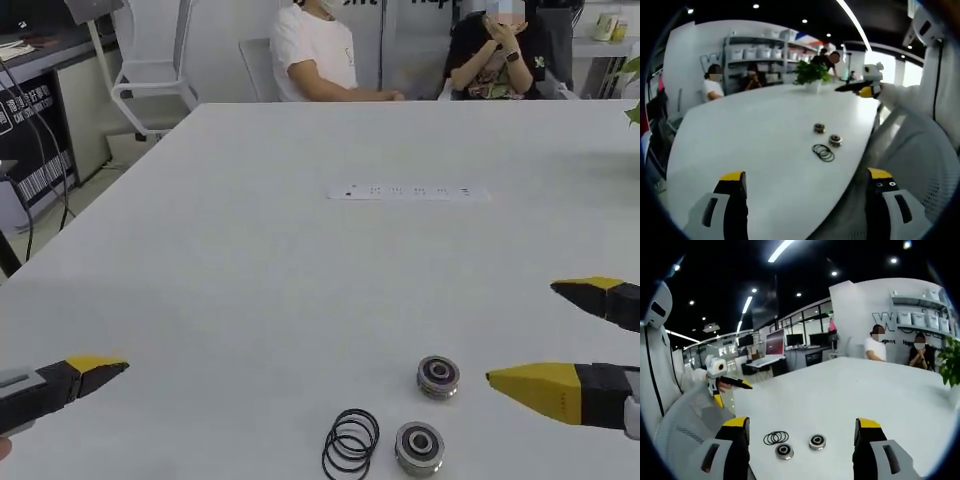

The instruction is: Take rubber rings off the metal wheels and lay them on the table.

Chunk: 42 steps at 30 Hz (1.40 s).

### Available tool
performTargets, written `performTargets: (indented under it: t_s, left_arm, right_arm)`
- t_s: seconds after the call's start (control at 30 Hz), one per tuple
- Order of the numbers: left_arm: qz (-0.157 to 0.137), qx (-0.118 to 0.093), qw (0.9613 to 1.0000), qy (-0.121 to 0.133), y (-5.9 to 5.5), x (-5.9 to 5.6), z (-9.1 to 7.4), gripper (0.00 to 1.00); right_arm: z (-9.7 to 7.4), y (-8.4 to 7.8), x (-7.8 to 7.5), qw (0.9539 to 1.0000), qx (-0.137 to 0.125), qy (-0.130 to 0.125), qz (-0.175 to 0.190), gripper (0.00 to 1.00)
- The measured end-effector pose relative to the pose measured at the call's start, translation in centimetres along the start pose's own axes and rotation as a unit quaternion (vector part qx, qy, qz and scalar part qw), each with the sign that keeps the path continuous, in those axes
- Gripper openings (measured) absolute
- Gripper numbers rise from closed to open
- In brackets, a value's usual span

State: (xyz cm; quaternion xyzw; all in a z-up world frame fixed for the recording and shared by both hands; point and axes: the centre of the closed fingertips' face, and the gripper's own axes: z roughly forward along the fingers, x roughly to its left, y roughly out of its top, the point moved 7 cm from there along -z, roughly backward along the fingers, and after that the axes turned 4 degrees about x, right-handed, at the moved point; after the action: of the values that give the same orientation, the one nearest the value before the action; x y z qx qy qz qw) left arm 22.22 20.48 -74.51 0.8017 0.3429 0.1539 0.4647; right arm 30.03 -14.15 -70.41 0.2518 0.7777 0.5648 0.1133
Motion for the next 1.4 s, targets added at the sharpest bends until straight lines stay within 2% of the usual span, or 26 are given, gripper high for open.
performTargets:
  t_s: [0.17, 0.37, 0.43, 0.7, 0.87, 1.07, 1.13, 1.23, 1.4]
  left_arm:
    - [-0.001, -0.005, 1.0000, 0.003, 0.0, 0.1, -0.1, 1.00]
    - [0.000, -0.005, 1.0000, 0.003, -0.3, 0.1, -0.2, 1.00]
    - [-0.003, -0.009, 0.9999, 0.004, -0.3, 0.1, -0.2, 1.00]
    - [-0.002, -0.012, 0.9999, 0.006, -0.5, 0.1, -0.3, 1.00]
    - [-0.007, -0.008, 0.9999, 0.004, -1.0, 0.2, -0.2, 1.00]
    - [-0.012, -0.009, 0.9999, 0.004, -1.3, 0.3, 0.0, 1.00]
    - [-0.015, 0.000, 0.9999, 0.006, -1.7, 0.2, 0.2, 1.00]
    - [-0.024, -0.012, 0.9996, 0.006, -1.4, 0.2, 0.1, 1.00]
    - [-0.035, -0.009, 0.9993, 0.007, -1.6, 0.2, 0.2, 1.00]
  right_arm:
    - [-0.5, -1.1, 0.3, 0.9998, -0.009, -0.013, 0.008, 0.95]
    - [-0.8, -3.3, 0.3, 0.9990, 0.025, -0.037, 0.004, 0.99]
    - [-0.9, -3.9, 0.3, 0.9987, 0.033, -0.037, 0.010, 0.99]
    - [-1.5, -6.1, 0.3, 0.9969, 0.048, -0.050, 0.038, 0.99]
    - [-1.8, -8.6, 0.0, 0.9926, 0.085, -0.063, 0.060, 0.99]
    - [-2.0, -9.5, 0.9, 0.9903, 0.103, -0.066, 0.066, 0.99]
    - [-2.0, -9.6, 1.2, 0.9900, 0.106, -0.067, 0.064, 0.99]
    - [-1.8, -9.7, 1.5, 0.9895, 0.115, -0.066, 0.058, 0.99]
    - [-1.6, -10.0, 1.9, 0.9884, 0.126, -0.062, 0.058, 0.99]
